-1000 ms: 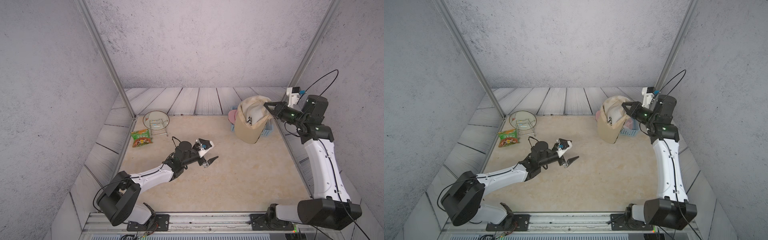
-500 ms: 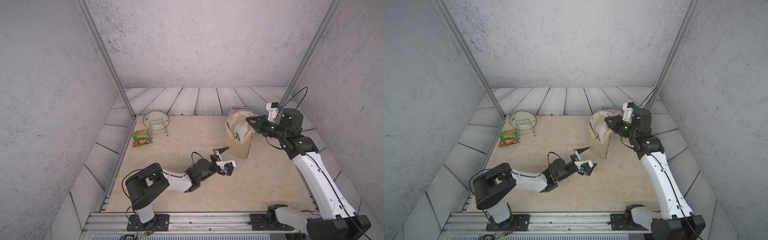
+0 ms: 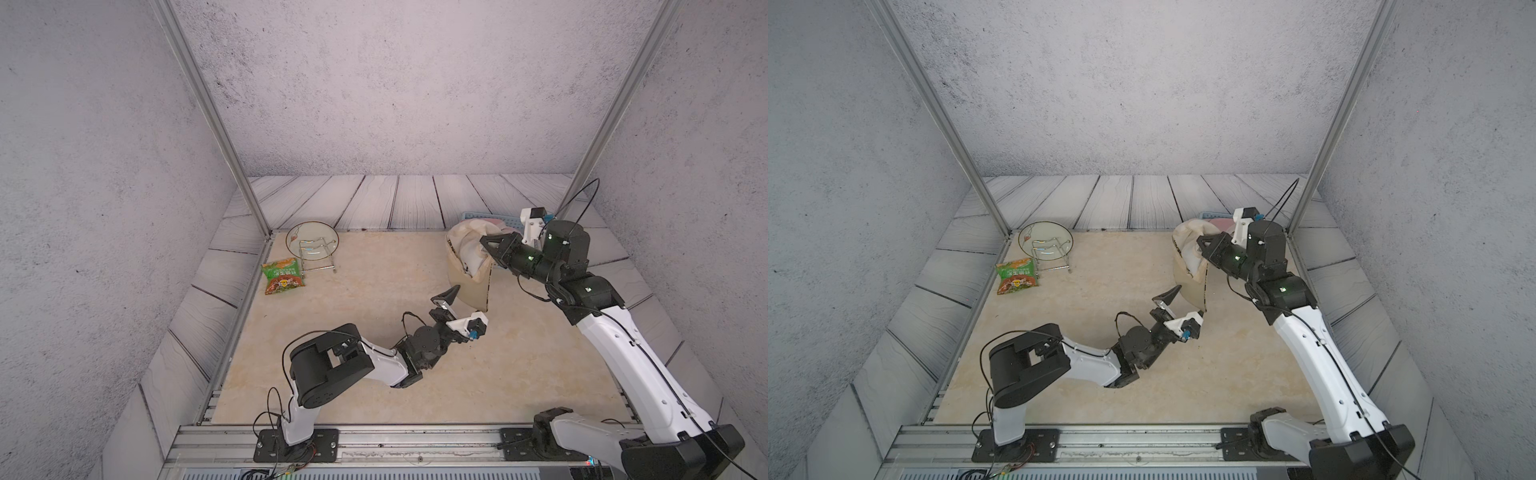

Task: Turn the baseball cap inside out
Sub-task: Turn over the baseball cap.

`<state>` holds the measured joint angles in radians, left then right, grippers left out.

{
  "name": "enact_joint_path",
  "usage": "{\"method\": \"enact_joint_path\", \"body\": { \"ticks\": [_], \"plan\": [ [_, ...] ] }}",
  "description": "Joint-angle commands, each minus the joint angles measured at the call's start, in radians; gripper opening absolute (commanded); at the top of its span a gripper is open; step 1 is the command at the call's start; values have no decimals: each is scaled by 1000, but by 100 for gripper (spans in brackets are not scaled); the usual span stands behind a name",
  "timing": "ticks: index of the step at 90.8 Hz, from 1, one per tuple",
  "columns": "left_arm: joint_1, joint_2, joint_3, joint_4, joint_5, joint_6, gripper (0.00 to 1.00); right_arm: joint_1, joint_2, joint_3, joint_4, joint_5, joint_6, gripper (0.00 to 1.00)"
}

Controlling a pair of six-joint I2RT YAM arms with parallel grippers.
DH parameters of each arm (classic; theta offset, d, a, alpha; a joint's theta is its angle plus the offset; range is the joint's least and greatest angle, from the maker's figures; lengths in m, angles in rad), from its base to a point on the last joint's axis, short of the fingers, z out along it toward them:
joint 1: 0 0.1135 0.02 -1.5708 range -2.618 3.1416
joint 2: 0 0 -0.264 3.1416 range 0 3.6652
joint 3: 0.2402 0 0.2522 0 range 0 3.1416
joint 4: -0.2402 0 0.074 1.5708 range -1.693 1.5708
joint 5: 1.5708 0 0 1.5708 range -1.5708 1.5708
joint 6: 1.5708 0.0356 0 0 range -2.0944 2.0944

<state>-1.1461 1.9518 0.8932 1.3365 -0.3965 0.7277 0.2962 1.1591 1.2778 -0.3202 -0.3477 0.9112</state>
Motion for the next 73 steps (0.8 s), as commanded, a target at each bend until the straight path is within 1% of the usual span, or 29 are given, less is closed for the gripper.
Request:
{"method": "enact_joint_path", "body": {
  "ticks": [1,9,27,38,63,73],
  "plan": [
    [2,17,39,68,-58,-29,98,15,-32,-23,18,32,9,0],
    [3,19,29,68,-2,-52,98,16,-28,-15,9,37,2,0],
    [-4,7,5,69,38,-83,98,19,-30,-4,-9,82,-24,0],
    [-15,2,-14,68,43,-88,98,18,-26,6,-20,112,-39,0],
    [-49,2,-28,67,15,-119,98,22,-6,7,-35,151,-66,0],
    [-57,-7,-45,68,21,-147,98,19,2,13,-42,176,-84,0]
  ]
}}
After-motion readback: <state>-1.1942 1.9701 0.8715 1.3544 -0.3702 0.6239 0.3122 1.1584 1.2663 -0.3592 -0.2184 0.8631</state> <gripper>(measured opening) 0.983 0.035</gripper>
